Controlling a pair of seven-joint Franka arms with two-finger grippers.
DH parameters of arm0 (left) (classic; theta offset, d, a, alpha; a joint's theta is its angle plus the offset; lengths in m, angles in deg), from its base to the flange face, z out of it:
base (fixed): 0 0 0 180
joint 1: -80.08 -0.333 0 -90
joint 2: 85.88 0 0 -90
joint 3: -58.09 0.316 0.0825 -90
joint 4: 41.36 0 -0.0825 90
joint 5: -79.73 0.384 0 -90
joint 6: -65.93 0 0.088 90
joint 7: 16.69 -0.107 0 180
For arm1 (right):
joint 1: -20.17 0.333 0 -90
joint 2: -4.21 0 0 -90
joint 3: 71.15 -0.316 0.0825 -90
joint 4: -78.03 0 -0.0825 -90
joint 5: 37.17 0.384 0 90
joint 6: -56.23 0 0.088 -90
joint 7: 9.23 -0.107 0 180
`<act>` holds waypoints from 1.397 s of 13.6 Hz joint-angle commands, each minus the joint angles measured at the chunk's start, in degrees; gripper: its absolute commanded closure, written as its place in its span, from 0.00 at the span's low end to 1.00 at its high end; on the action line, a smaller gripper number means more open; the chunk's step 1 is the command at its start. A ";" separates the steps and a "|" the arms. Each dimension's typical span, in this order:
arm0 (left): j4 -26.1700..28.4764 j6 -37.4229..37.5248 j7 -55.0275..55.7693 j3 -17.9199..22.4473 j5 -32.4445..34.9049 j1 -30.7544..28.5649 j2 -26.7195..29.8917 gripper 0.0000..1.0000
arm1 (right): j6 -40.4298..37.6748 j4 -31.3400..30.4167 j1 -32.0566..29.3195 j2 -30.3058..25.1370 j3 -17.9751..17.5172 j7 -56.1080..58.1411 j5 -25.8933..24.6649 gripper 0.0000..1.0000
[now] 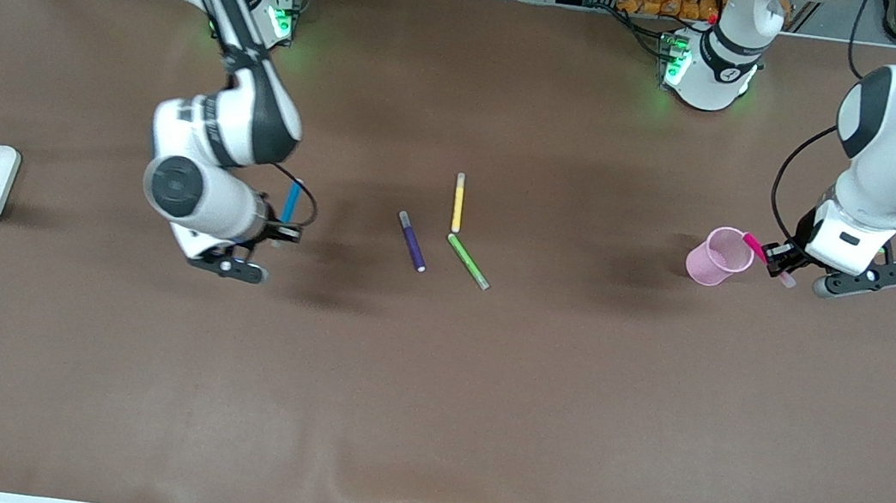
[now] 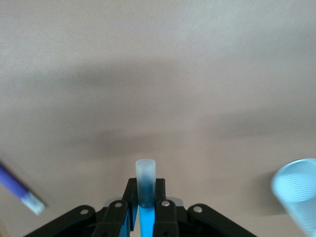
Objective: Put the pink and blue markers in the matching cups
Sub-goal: 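Carry the pink marker to the pink cup while the right gripper carries blue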
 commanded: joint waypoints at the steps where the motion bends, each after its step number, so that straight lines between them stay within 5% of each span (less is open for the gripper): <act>1: 4.72 -5.83 -0.47 -0.53 1.10 -1.47 0.06 1.00 | 0.66 -9.03 -2.23 -11.04 -0.91 11.51 0.61 1.00; 7: 10.08 -12.60 -0.38 -0.62 1.10 -2.09 0.84 1.00 | 3.20 -15.01 -4.85 -21.25 -0.74 40.04 1.57 1.00; 11: 9.91 -13.65 0.06 -0.62 1.10 -2.00 -1.17 1.00 | 4.10 -20.29 -18.64 -18.38 -0.38 79.84 24.64 1.00; 17: 10.09 -16.65 -0.29 -0.62 1.10 -2.09 -3.81 1.00 | -4.05 -20.57 -28.58 -15.21 -0.38 100.63 32.04 1.00; 18: 9.91 -16.56 -0.56 -0.62 1.19 -1.91 -3.82 0.85 | -5.91 -20.57 -28.95 -14.59 -0.30 103.28 34.25 1.00; 19: 9.39 -16.38 -0.82 -0.62 1.19 -1.74 -4.43 0.45 | -6.19 -20.65 -29.56 -14.15 -0.30 105.65 34.62 1.00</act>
